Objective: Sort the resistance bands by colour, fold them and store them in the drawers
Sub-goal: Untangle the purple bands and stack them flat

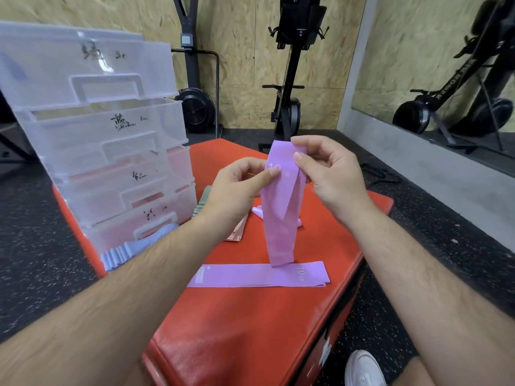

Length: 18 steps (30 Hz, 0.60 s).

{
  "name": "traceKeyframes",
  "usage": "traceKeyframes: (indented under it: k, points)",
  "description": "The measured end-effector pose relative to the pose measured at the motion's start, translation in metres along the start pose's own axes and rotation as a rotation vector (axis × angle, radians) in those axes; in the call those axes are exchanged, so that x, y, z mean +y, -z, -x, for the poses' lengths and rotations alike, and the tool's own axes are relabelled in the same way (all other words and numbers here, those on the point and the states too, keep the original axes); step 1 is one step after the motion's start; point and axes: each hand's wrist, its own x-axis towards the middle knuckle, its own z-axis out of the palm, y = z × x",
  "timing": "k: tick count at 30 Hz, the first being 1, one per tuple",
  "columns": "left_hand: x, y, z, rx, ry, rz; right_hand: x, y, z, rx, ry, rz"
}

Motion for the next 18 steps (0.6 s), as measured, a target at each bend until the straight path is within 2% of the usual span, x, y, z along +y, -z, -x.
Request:
traceKeyframes:
  k: [8,11,13,18]
  points:
    - [0.001,0.011,-0.001,-0.001,-0.051,-0.032,-0.006,-0.014,0.007,-0.149,-0.037,-0.067]
    - [0.005,0.011,0.000,0.049,-0.090,-0.081,-0.006,-0.019,0.009,-0.204,-0.121,-0.070]
    - [0.005,0.013,-0.001,0.062,-0.086,-0.066,-0.003,-0.023,0.013,-0.267,-0.185,-0.086]
    - [0.003,0.021,-0.003,-0.003,0.022,-0.156,0.010,-0.030,0.017,-0.320,-0.156,0.016]
